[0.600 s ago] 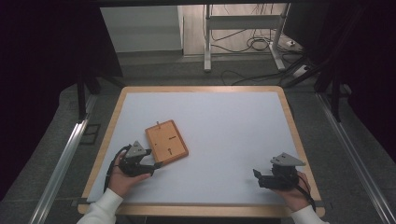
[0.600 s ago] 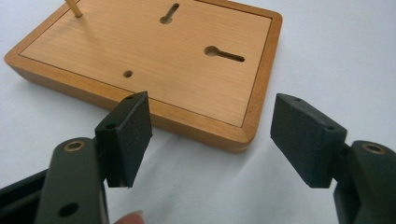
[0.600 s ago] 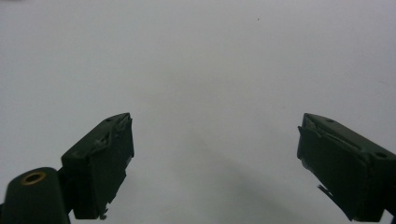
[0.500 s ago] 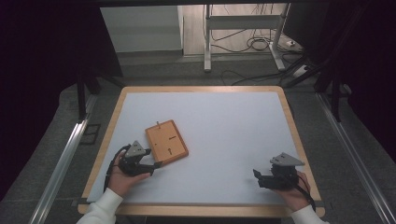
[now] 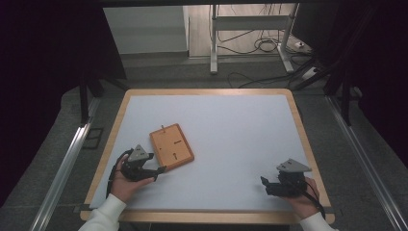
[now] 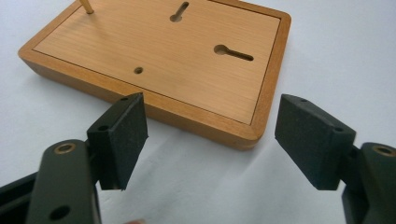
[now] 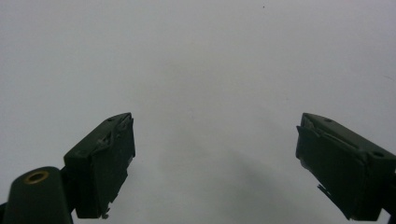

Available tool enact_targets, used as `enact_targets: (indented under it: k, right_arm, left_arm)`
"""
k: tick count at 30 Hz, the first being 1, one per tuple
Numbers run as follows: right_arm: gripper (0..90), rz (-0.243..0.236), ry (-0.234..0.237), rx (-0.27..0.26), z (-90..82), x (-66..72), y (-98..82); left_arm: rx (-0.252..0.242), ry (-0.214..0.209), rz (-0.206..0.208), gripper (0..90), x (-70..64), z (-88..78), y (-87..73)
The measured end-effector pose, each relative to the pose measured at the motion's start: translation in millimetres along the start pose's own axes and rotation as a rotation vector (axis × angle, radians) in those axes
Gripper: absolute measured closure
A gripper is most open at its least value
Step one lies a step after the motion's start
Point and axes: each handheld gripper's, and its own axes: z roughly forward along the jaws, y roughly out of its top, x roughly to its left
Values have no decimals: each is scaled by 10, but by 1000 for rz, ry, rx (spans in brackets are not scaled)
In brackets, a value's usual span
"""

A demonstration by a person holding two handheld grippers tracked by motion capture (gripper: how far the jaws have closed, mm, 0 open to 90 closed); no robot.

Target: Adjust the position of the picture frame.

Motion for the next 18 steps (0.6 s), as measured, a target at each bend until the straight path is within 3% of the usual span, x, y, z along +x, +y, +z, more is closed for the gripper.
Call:
enact_targets:
  k: [11, 15, 18]
  right_arm:
    - [123, -13, 28, 1, 43, -36, 4]
    - [135, 12, 56, -19, 63, -75, 15]
    - [135, 24, 69, -31, 62, -78, 33]
  left_arm:
    - [-2, 5, -38, 229, 60, 27, 35]
    - [-4, 17, -22, 214, 62, 54, 84]
    - [-19, 20, -35, 214, 69, 29, 103]
